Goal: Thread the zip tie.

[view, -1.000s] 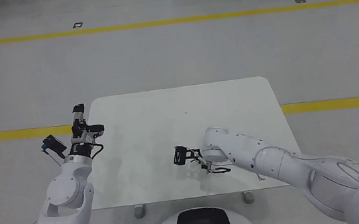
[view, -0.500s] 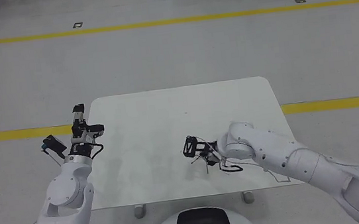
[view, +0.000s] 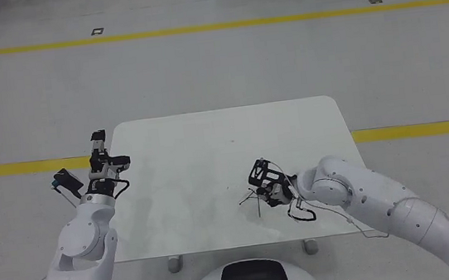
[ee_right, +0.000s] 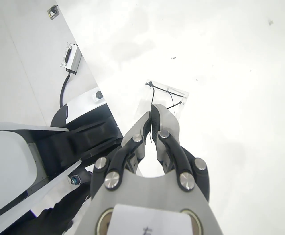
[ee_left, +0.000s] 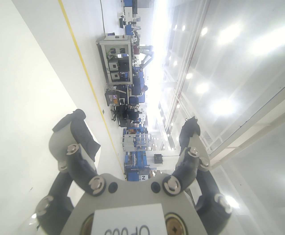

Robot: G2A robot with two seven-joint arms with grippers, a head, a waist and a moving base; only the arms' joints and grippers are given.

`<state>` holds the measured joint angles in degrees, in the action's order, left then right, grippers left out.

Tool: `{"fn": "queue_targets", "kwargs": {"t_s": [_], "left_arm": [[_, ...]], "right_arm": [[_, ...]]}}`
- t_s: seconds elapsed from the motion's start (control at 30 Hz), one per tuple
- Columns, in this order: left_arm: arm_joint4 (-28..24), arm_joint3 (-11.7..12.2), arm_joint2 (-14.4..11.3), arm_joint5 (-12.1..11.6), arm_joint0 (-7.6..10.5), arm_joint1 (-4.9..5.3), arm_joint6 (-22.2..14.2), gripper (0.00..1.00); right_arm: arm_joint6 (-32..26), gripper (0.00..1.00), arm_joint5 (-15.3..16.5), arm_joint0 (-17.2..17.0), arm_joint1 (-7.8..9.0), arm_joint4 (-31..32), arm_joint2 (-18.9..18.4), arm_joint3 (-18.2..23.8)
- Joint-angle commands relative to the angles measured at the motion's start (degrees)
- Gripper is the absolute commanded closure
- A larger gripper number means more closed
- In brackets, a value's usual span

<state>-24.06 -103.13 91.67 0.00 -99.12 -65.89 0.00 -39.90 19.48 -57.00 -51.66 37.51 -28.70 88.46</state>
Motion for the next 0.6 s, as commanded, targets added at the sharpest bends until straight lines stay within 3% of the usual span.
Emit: {"fn": "queue_targets", "kwargs": {"t_s": [0.0,0.13,0.27,0.57], "left_arm": [[0.0,0.0,0.0,0.0,0.0,0.0,0.0,0.0],[0.0,0.0,0.0,0.0,0.0,0.0,0.0,0.0],[0.0,0.0,0.0,0.0,0.0,0.0,0.0,0.0],[0.0,0.0,0.0,0.0,0.0,0.0,0.0,0.0]], "right_arm": [[0.0,1.0,0.0,0.0,0.0,0.0,0.0,0.0],[5.73,1.0,-0.56,-1.76,0.22,-4.74,-2.56,-2.17],[11.54,1.0,0.0,-5.53,1.38,-15.99,-7.17,-3.6],[11.38,1.0,0.0,-10.08,2.82,-32.76,-12.59,-4.32]]}}
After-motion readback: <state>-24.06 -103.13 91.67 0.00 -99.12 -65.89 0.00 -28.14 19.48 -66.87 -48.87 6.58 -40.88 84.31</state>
